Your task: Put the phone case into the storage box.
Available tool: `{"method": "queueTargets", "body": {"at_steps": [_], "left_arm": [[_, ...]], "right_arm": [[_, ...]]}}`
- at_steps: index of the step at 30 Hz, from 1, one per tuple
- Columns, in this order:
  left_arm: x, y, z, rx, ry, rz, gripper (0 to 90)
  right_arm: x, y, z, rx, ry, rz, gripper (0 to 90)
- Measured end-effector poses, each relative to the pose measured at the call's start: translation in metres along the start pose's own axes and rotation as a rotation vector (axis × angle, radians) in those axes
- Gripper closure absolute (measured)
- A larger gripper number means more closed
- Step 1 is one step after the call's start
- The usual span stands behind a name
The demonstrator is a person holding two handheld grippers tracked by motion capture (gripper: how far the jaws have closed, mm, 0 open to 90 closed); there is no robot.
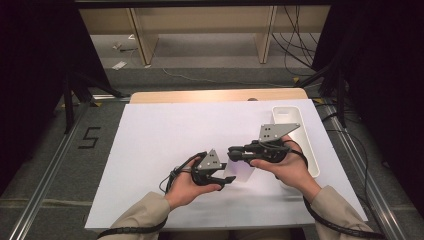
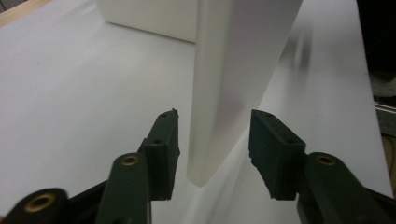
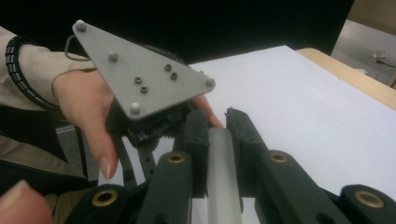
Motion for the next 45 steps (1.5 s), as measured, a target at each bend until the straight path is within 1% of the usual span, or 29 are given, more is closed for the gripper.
{"method": "queueTargets", "body": {"at_steps": [2,5,9,11,12,18,21,28,31,32,33,34,35,36,37,38,39,40,41,42,43,44,45], "left_arm": [[0.001,0.001,0.001,-0.008,-0.005,0.004,60.4],[0.002,0.002,0.001,-0.004,-0.018,0.002,63.5],[0.002,0.003,0.002,-0.012,-0.019,-0.010,67.5],[0.002,0.004,0.002,-0.010,-0.031,-0.021,69.5],[0.002,0.004,0.002,-0.013,-0.031,-0.020,70.6],[0.003,0.007,0.001,0.000,-0.039,-0.029,73.7],[0.003,0.007,0.001,0.005,-0.037,-0.033,74.6],[0.003,0.008,0.002,-0.011,-0.032,-0.044,75.6],[0.003,0.009,0.003,-0.020,-0.028,-0.047,76.2],[0.003,0.009,0.003,-0.023,-0.028,-0.047,76.8],[0.003,0.009,0.004,-0.026,-0.027,-0.041,78.3],[0.003,0.010,0.004,-0.027,-0.033,-0.043,80.6],[0.004,0.010,0.004,-0.018,-0.021,-0.039,81.0],[0.005,0.011,0.003,-0.016,-0.015,-0.034,81.0],[0.005,0.011,0.002,-0.013,-0.011,-0.033,81.1],[0.006,0.012,0.001,-0.003,-0.006,-0.031,81.1],[0.005,0.012,0.000,0.006,0.004,-0.030,81.1],[0.005,0.012,-0.001,0.013,0.011,-0.026,81.1],[0.005,0.013,-0.003,0.027,0.028,-0.024,81.1],[0.005,0.014,-0.005,0.039,0.039,-0.024,81.1],[0.006,0.014,-0.006,0.051,0.050,-0.019,81.1],[0.006,0.015,-0.008,0.060,0.053,-0.020,81.1],[0.006,0.015,-0.010,0.076,0.068,-0.014,81.1]], "right_arm": [[0.000,0.000,0.000,0.001,-0.002,0.003,80.1],[0.000,0.000,0.001,0.000,-0.006,0.006,80.2],[0.000,0.001,0.001,0.001,-0.004,0.009,80.1],[0.000,0.001,0.000,0.011,-0.005,0.009,80.3],[0.000,0.001,0.000,0.018,-0.002,0.006,80.3],[0.001,0.002,0.000,0.025,0.000,0.021,80.0],[0.001,0.001,-0.001,0.029,0.004,0.023,79.7],[0.000,0.001,0.000,0.043,0.003,0.024,78.4],[0.000,0.002,0.001,0.040,0.011,0.029,76.4],[0.000,0.002,0.002,0.039,0.021,0.032,73.7],[0.000,0.002,0.002,0.035,0.026,0.033,68.0],[0.000,0.002,0.003,0.022,0.037,0.031,58.4],[0.001,0.002,0.005,0.002,0.045,0.037,56.5],[0.001,0.002,0.007,-0.010,0.042,0.045,54.9],[0.001,0.003,0.008,-0.021,0.040,0.058,50.6],[0.002,0.003,0.010,-0.045,0.037,0.067,42.0],[0.001,0.003,0.014,-0.084,0.033,0.073,36.5],[0.001,0.003,0.015,-0.088,0.023,0.080,35.6],[0.001,0.003,0.016,-0.092,0.015,0.087,32.6],[0.002,0.004,0.017,-0.104,-0.003,0.106,26.3],[0.002,0.004,0.019,-0.121,-0.020,0.118,23.5],[0.002,0.005,0.022,-0.134,-0.028,0.127,24.0],[0.002,0.006,0.023,-0.145,-0.034,0.134,23.1]]}}
Point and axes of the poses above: each handheld gripper's, and its own axes: y roughly backward along the jaws, x roughly out of its top, z roughly to its right, the point moved 7 cm from there along -y, roughly forward along the jaws, and after that the axes turned 5 degrees about y, right-handed, at the moved point
